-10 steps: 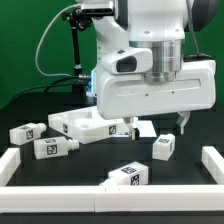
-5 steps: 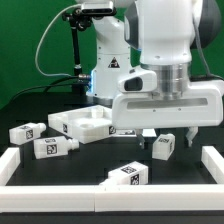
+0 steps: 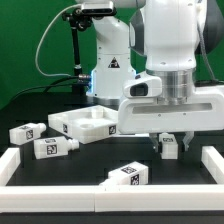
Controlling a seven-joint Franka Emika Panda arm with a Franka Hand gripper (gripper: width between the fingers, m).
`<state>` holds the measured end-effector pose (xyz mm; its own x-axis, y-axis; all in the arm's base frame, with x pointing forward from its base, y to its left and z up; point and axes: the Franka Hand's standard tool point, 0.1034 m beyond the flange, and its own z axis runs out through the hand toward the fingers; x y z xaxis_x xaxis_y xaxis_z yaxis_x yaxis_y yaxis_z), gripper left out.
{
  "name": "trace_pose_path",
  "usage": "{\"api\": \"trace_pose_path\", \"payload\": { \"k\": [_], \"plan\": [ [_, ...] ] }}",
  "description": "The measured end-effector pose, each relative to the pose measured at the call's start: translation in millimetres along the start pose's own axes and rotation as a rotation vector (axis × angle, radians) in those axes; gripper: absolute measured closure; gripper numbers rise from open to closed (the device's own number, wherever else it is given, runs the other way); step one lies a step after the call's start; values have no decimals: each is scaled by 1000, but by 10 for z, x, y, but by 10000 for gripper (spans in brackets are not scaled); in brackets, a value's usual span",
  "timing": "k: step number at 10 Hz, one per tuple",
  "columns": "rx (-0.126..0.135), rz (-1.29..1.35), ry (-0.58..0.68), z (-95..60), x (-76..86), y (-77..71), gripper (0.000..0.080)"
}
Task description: Assemble one leg
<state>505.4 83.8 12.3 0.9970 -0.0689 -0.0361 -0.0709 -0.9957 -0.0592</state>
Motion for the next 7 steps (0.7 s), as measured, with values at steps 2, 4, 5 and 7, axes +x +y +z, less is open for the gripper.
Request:
{"api": "trace_pose_path", "payload": {
  "k": [2,4,5,7],
  "plan": [
    [2,49,24,25,-233,-144,514],
    [-2,143,4,16,-561,-420,514],
    [1,137,8,-54,-637,-502,514],
    [-1,109,15,-126,-790,-545,514]
  ]
}}
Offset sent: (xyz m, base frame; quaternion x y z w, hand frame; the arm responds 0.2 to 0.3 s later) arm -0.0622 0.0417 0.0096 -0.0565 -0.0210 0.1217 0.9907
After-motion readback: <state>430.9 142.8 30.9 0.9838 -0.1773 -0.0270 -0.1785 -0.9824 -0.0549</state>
